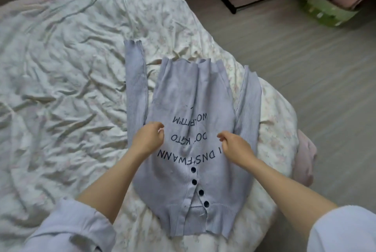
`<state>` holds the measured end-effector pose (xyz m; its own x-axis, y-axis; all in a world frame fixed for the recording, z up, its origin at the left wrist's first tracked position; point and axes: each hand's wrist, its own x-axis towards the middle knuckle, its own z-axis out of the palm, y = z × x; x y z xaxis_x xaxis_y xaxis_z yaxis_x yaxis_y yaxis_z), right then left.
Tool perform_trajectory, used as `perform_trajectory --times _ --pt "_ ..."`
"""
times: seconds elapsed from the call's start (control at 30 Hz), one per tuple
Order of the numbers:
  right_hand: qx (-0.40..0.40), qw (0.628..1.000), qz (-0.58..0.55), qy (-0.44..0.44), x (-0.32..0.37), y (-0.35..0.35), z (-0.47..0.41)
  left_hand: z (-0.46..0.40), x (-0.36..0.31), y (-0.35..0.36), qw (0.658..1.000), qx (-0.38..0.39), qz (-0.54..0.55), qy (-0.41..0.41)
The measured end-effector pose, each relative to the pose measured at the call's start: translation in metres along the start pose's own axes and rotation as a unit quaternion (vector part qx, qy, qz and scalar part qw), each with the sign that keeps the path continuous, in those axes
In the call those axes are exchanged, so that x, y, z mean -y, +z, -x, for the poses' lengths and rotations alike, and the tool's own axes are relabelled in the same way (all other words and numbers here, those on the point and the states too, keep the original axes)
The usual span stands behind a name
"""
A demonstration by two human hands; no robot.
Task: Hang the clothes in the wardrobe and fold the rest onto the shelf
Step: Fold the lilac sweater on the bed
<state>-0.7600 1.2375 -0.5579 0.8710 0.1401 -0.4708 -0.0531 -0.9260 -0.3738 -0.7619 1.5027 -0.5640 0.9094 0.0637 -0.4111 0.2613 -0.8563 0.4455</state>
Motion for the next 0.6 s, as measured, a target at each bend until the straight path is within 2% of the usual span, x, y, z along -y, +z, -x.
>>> perform_trajectory --times 0.13,0.27,0.37,0.43,0.53,0.6 --pt "-0.068 0.996 -0.061 -0.001 0.003 -0.037 -0.086 -0.079 -0.001 -0.021 0.997 -0.051 0.044 -0.036" --pt "-0.104 0.99 -0.095 0.021 -0.004 -0.061 -0.164 -0.151 -0.006 -0.032 0.997 -0.055 0.035 -0.042" --pt "-0.106 0.988 -0.103 0.046 -0.01 -0.069 -0.211 -0.191 -0.013 -0.031 0.996 -0.053 0.047 -0.048" --pt "-0.091 0.981 -0.158 0.066 -0.01 -0.071 -0.235 -0.21 -0.02 -0.026 0.994 -0.083 0.056 -0.052" --pt "-0.085 0.958 -0.255 0.098 -0.006 -0.065 -0.258 -0.228 -0.03 -0.017 0.993 -0.095 -0.007 -0.072" --pt "-0.099 0.966 -0.208 0.115 -0.006 -0.062 -0.267 -0.237 -0.032 -0.012 0.988 -0.099 -0.073 -0.089"
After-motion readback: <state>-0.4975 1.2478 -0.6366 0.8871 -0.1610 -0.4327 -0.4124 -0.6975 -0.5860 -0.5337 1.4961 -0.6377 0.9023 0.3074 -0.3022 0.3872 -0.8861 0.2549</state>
